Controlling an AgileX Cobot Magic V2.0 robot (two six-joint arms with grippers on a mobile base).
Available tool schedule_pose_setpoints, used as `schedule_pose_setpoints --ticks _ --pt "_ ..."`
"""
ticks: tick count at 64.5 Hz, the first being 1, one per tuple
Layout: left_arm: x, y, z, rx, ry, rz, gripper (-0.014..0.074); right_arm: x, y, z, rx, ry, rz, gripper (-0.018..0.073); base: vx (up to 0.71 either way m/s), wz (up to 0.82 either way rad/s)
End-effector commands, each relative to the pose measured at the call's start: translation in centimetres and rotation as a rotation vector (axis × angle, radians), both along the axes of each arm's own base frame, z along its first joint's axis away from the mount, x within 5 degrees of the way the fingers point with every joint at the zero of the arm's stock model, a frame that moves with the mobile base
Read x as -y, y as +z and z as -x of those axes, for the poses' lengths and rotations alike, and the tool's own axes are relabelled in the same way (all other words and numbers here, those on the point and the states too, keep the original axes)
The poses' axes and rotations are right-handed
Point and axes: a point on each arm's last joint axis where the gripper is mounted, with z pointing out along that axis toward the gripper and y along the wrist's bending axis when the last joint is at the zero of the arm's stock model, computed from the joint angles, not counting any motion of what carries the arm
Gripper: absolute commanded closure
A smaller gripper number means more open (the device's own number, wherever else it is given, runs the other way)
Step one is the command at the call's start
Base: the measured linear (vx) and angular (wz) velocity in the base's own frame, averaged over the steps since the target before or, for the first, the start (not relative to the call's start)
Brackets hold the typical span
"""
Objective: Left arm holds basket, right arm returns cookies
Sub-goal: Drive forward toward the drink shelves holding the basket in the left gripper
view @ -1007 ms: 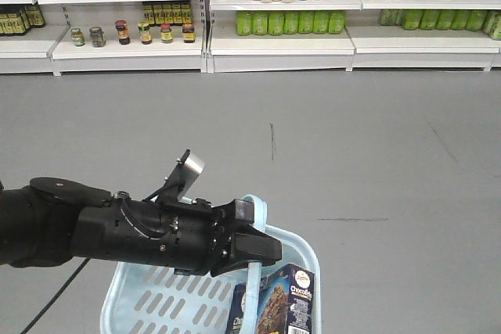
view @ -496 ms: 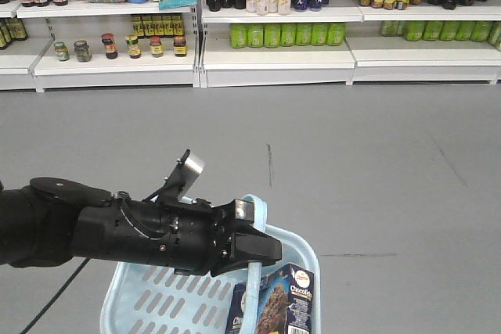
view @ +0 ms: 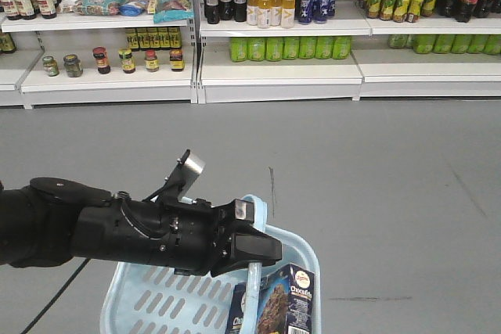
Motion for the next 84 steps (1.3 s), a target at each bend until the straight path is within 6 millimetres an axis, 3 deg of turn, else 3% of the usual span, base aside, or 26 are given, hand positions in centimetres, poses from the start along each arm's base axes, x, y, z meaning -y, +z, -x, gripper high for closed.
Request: schedule_pose_setpoints --ticks 1,84 --pt "0.37 3.21 0.16 0.022 0.012 0.145 0.0604 0.08 0.68 0.05 0.084 -0.012 0.014 0.0567 0.34 0.03" --pt "0.38 3.18 0.15 0.021 0.012 0.144 0.0604 0.08 0.67 0.05 0.083 -0.012 0.014 0.0567 0.35 0.01"
